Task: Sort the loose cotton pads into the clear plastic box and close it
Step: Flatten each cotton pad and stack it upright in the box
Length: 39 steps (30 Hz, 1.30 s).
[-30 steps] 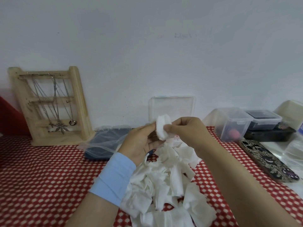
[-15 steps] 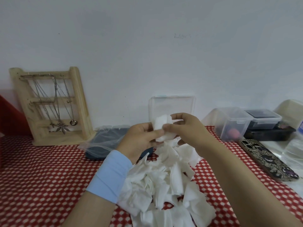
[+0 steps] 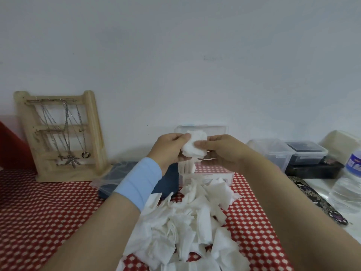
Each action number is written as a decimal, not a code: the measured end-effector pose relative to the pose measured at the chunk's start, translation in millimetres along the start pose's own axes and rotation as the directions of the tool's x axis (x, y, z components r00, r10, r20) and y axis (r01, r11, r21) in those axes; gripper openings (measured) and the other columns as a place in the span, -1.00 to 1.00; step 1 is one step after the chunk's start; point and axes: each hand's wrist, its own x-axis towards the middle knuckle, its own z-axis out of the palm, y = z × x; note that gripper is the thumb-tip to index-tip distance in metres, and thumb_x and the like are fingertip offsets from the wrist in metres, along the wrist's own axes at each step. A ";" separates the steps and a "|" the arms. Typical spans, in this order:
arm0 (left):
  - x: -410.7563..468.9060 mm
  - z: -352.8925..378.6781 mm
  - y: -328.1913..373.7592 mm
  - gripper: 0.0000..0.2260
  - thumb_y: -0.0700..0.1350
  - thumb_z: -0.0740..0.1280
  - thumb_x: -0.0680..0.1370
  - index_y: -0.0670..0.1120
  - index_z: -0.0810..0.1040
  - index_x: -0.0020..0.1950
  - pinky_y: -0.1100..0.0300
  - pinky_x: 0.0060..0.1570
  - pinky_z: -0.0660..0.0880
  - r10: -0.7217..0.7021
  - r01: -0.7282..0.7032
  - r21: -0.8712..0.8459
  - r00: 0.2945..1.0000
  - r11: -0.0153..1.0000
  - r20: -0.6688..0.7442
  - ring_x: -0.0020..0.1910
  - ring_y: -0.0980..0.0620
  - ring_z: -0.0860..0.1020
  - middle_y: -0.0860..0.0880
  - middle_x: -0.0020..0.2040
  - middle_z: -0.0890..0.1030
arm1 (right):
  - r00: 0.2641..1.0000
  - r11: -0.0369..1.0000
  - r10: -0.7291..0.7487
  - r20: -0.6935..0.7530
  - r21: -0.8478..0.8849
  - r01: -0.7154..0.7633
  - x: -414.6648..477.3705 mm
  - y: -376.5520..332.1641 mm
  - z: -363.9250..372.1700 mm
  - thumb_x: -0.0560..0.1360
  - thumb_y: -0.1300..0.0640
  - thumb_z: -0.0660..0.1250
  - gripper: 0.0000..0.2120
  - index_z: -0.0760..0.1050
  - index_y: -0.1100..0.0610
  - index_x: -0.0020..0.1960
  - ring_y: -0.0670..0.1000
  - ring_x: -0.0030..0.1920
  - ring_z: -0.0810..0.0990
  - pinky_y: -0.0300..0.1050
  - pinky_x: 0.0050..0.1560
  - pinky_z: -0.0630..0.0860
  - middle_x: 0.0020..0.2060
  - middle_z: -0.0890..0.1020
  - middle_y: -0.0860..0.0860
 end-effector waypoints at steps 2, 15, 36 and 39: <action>13.3 3.0 -0.6 -0.77 -0.04 0.33 0.64 -0.19 0.64 0.09 0.15 -0.12 0.67 -0.009 0.008 0.089 1.000 0.996 0.019 -0.13 -0.01 0.69 -0.13 0.01 0.69 | 0.998 0.999 0.037 -0.046 -0.033 -0.038 11.8 -1.9 -11.0 0.51 0.18 0.49 -0.75 0.63 0.29 0.13 0.03 -0.15 0.70 -0.01 0.03 0.63 -0.05 0.74 0.12; 71.8 4.8 -43.4 -0.42 0.05 0.36 0.57 0.05 0.28 0.57 0.01 0.40 0.34 -0.005 -0.236 0.929 0.969 0.287 0.248 0.50 -0.07 0.22 -0.05 0.46 0.30 | 0.949 0.436 -0.100 -0.300 -0.870 -0.230 74.8 36.9 -22.4 0.46 0.18 0.42 -0.70 0.34 0.14 -0.34 0.05 -0.31 0.47 -0.21 -0.42 0.31 -0.41 0.42 0.01; 63.5 -17.8 -61.3 -0.49 -0.11 0.35 0.60 -0.03 0.33 0.55 0.15 0.41 0.27 0.069 -0.268 0.858 0.962 0.438 0.265 0.47 -0.04 0.36 -0.02 0.52 0.36 | 0.951 0.557 0.184 -0.250 -0.771 -0.310 82.3 40.5 10.6 0.44 0.12 0.52 -0.75 0.62 0.24 0.03 0.09 -0.16 0.63 -0.09 -0.04 0.59 -0.18 0.68 0.11; 63.8 -16.7 -61.1 -0.53 -0.10 0.36 0.59 -0.02 0.40 0.50 0.11 0.40 0.31 0.123 -0.290 0.870 0.957 0.400 0.263 0.43 -0.05 0.37 -0.03 0.47 0.39 | 0.952 0.588 0.158 -0.261 -0.750 -0.303 82.4 40.6 8.9 0.44 0.17 0.52 -0.72 0.64 0.30 0.08 0.13 -0.08 0.73 -0.01 0.14 0.64 -0.10 0.74 0.15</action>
